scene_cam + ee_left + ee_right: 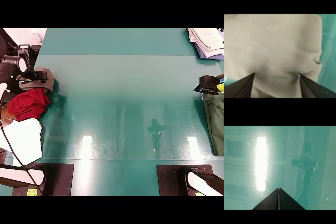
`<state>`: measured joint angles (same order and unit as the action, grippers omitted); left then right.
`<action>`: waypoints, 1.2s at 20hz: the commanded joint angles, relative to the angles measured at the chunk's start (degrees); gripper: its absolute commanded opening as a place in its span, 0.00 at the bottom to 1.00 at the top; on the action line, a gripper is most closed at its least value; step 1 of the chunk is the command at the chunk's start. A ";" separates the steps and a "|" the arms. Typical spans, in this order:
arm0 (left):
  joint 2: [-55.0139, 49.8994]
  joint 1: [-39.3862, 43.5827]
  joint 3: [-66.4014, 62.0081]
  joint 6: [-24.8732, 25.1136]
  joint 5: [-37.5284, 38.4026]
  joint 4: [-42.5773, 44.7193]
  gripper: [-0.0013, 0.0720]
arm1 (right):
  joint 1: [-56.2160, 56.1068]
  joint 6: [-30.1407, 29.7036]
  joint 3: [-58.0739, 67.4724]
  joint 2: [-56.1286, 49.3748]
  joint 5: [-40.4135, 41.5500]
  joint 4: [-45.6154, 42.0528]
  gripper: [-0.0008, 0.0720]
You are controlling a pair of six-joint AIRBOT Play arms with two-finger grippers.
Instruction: Fold the shirts.
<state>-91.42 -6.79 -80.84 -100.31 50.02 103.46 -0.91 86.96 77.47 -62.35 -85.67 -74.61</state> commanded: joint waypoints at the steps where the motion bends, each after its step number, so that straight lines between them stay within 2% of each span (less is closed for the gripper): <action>1: -1.60 -0.26 0.07 -0.22 -2.58 -0.63 0.44 | -0.04 0.02 -0.02 0.04 0.02 0.09 0.04; 2: -1.60 -0.28 -0.92 -0.20 -2.01 -0.66 0.06 | -0.04 0.02 -0.02 0.04 0.04 0.11 0.04; 5: -0.37 -0.07 -7.72 1.57 2.84 -3.13 0.05 | -0.04 0.02 0.57 0.04 0.00 0.09 0.04; 6: 1.07 0.46 -11.39 5.18 3.76 -5.14 0.05 | -0.04 0.02 1.88 0.04 0.17 0.11 0.04; 8: 5.99 3.17 -18.99 15.98 4.35 -11.69 0.05 | -0.02 0.02 7.04 0.04 1.64 0.09 0.04; 10: 11.45 7.17 -26.05 30.34 8.00 -25.44 0.05 | -0.04 0.02 13.11 0.04 4.07 0.11 0.04; 11: 13.84 9.18 -28.59 35.89 11.37 -33.44 0.05 | -0.04 0.02 15.80 0.04 5.40 0.11 0.04; 14: 18.97 15.80 -31.41 47.78 21.84 -57.37 0.05 | -0.04 0.02 22.91 0.04 7.96 0.11 0.04; 15: 19.37 18.21 -31.39 50.01 24.30 -61.13 0.05 | -0.04 0.02 24.68 0.04 7.96 0.11 0.04; 19: 16.33 26.14 -28.24 48.24 21.99 -53.35 0.05 | -0.04 0.04 29.46 0.04 6.29 0.22 0.04; 22: 8.00 27.74 -25.75 46.75 19.06 -53.13 0.05 | -0.04 0.04 30.38 0.04 4.85 1.73 0.04; 24: 2.29 27.04 -25.77 39.34 15.96 -52.41 0.05 | -0.02 0.04 30.38 0.04 3.50 1.90 0.04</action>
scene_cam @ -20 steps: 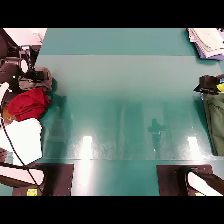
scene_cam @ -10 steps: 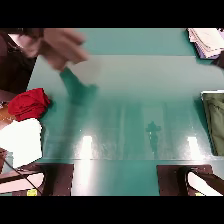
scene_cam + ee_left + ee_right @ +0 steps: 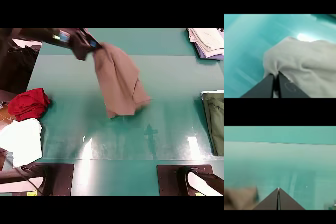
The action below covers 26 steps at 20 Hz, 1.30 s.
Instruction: Fold the shirts.
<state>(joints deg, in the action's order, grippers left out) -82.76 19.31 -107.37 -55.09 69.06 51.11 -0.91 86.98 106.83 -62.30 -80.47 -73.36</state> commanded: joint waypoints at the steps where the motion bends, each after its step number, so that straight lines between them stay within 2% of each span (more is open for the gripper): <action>1: -8.33 0.04 0.76 -8.68 -3.80 -0.09 0.22 | -0.04 0.00 1.03 0.00 -2.05 0.68 0.04; 2: -9.29 -1.18 0.76 -10.32 -3.21 -0.04 0.69 | -0.04 0.00 1.03 0.00 -2.16 0.68 0.04; 3: -9.60 -2.86 0.76 -12.07 -1.66 -0.04 0.99 | -0.02 0.00 1.03 0.00 -2.12 0.63 0.04; 4: -9.46 -5.09 0.59 -13.70 1.55 -0.13 0.86 | -0.04 0.00 1.03 0.00 -2.12 0.31 0.04; 7: -9.05 -11.37 1.22 -17.53 14.32 -0.13 0.85 | -0.02 -0.02 1.01 -0.20 -2.03 0.15 0.04; 9: -7.08 -12.70 7.61 -19.10 15.13 -0.42 0.85 | -0.04 -0.02 0.98 -0.70 -2.08 0.20 0.04; 12: -2.51 -11.43 24.02 -18.36 6.01 -3.23 0.85 | -0.04 0.00 0.63 -1.53 -2.19 0.31 0.04; 14: -2.36 -10.82 32.72 -18.18 -2.12 -9.49 0.85 | -0.04 0.00 -0.74 -1.51 -2.25 0.42 0.04; 16: -3.58 -9.90 38.12 -14.67 -9.40 -16.17 0.85 | -0.02 0.02 -2.71 -1.49 -2.67 1.27 0.04; 20: -9.29 -3.87 38.69 -11.72 -15.82 -16.85 0.85 | -0.04 0.02 -6.78 -1.46 -3.43 3.45 0.04; 26: -12.81 -0.13 37.81 -11.96 -25.27 -19.23 0.85 | -0.02 0.00 -9.92 -0.24 -3.08 3.30 0.04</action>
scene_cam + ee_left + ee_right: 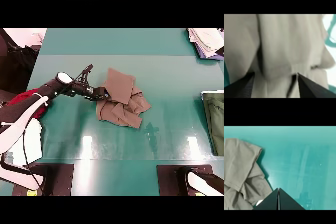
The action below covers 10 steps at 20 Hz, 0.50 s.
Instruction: Fold the shirts.
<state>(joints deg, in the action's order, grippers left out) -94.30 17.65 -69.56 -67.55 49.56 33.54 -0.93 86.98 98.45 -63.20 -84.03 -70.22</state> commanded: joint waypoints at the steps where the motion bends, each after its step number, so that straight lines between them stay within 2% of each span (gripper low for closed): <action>1: -1.27 1.53 -0.57 0.52 -6.60 -1.66 0.85 | 0.00 0.00 -2.14 1.05 0.94 0.11 0.04; 3: -1.27 1.73 -1.79 0.55 -6.27 -1.68 0.84 | 0.00 0.00 -3.52 1.92 1.99 0.09 0.04; 4: -1.27 2.08 -2.32 0.52 -6.16 -1.68 0.80 | 0.00 0.00 -4.26 2.36 2.69 0.09 0.04; 5: -1.27 2.43 -2.73 0.61 -5.86 -1.86 0.38 | 0.00 0.02 -5.11 2.86 3.41 0.11 0.04; 6: -1.27 2.67 -3.30 2.19 -4.98 -1.90 0.06 | -0.02 0.00 -5.88 3.28 3.82 0.11 0.04; 7: -1.14 2.64 -4.04 3.13 -3.10 -1.86 0.05 | 0.00 0.00 -6.67 3.63 4.00 0.13 0.04; 10: 1.42 -1.55 -10.45 3.50 10.38 0.70 0.05 | 0.02 0.00 -10.78 4.07 4.04 0.24 0.05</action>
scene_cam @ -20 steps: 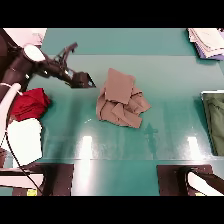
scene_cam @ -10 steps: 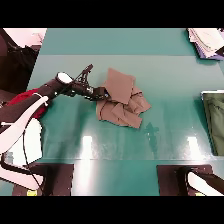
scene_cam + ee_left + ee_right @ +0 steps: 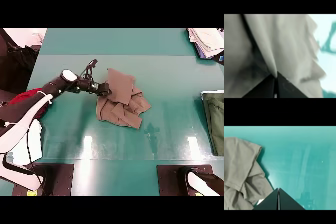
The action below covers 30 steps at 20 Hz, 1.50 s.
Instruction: Fold the shirts.
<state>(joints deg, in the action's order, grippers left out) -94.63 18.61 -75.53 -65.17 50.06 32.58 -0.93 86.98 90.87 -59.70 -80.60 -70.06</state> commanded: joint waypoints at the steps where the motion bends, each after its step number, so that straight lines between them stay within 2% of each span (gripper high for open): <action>1: 4.20 -4.61 -6.64 1.11 12.66 3.23 0.05 | 0.02 0.00 -5.49 0.57 0.59 0.11 0.05; 2: 7.58 -7.17 -8.94 1.11 14.82 5.55 0.05 | 0.02 0.00 -8.28 0.55 0.72 0.22 0.05; 5: 17.22 -14.10 -15.19 1.11 22.18 9.68 0.05 | 0.52 -2.05 -17.90 -1.79 2.73 7.72 0.29; 6: 20.04 -15.96 -16.76 1.11 24.17 10.03 0.05 | 0.55 -3.74 -20.37 -3.54 3.61 11.34 0.48; 7: 22.36 -17.20 -17.57 1.09 25.16 10.14 0.05 | 0.37 -5.05 -22.51 -5.95 4.76 15.50 0.62; 9: 25.99 -17.94 -17.86 1.09 25.70 10.99 0.05 | -1.29 -8.61 -25.66 -10.93 8.55 20.74 0.64; 13: 26.91 -17.94 -17.77 0.42 28.70 11.65 0.05 | -7.52 -10.99 -25.44 -21.27 15.85 21.11 0.64; 17: 26.91 -17.94 -17.79 -1.01 29.09 11.69 0.05 | -12.35 -11.41 -19.52 -31.10 12.26 22.29 0.64; 20: 26.91 -17.94 -17.79 -1.03 29.18 12.37 0.05 | -15.56 -14.12 -17.35 -35.58 3.89 25.92 0.64; 24: 26.91 -17.94 -17.79 -1.07 29.18 13.79 0.05 | -20.22 -14.12 -21.44 -36.09 3.61 24.41 0.62; 25: 26.91 -17.94 -17.79 -1.07 29.20 13.79 0.05 | -21.20 -14.14 -22.45 -36.09 3.61 24.41 0.56; 26: 26.91 -17.94 -17.79 -1.07 29.14 13.79 0.05 | -22.10 -14.53 -23.32 -36.04 3.93 24.46 0.26; 27: 26.91 -17.94 -17.79 -1.29 28.70 13.79 0.05 | -22.58 -15.28 -23.65 -35.98 3.98 24.50 0.04; 30: 26.97 -18.75 -20.61 -5.62 24.61 13.73 0.05 | -22.03 -15.30 -22.51 -31.52 5.18 24.44 0.04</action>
<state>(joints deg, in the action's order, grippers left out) -67.72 0.47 -94.19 -67.70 77.78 46.13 -22.48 72.20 68.16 -93.93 -75.99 -45.76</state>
